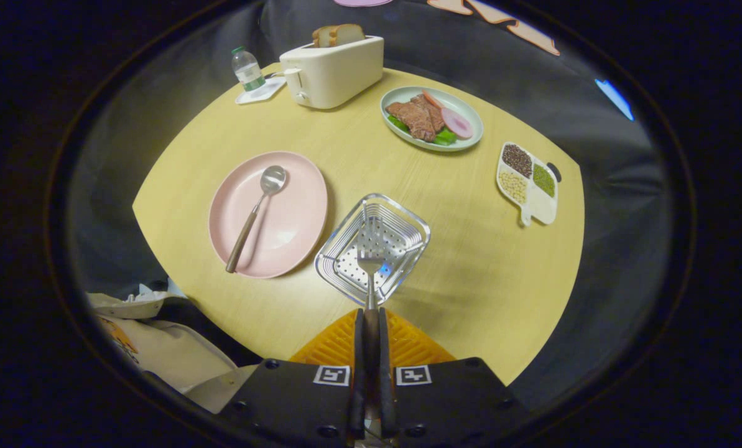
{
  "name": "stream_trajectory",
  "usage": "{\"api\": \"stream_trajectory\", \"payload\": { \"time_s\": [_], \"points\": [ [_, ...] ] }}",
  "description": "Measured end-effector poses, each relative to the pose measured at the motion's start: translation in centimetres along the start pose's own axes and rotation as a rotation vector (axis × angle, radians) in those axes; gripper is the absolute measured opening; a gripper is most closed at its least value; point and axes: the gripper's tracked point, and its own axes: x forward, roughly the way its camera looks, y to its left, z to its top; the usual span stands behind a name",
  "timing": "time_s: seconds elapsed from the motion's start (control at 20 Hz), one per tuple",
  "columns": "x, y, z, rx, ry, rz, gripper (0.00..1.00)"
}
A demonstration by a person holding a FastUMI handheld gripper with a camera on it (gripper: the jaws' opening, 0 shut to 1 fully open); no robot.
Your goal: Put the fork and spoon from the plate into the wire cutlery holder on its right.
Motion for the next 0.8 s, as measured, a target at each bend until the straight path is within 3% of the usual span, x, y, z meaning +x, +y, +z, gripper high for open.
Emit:
{"api": "stream_trajectory", "payload": {
  "time_s": [0.05, 0.5, 0.8],
  "points": [
    [0.1, 0.0, 0.3, 0.005, -0.007, -0.002, 0.16],
    [-0.8, 1.6, 2.4, 0.035, -0.151, -0.022, 0.99],
    [-2.3, 3.4, 5.7, 0.087, -0.375, -0.102, 0.99]
  ]
}}
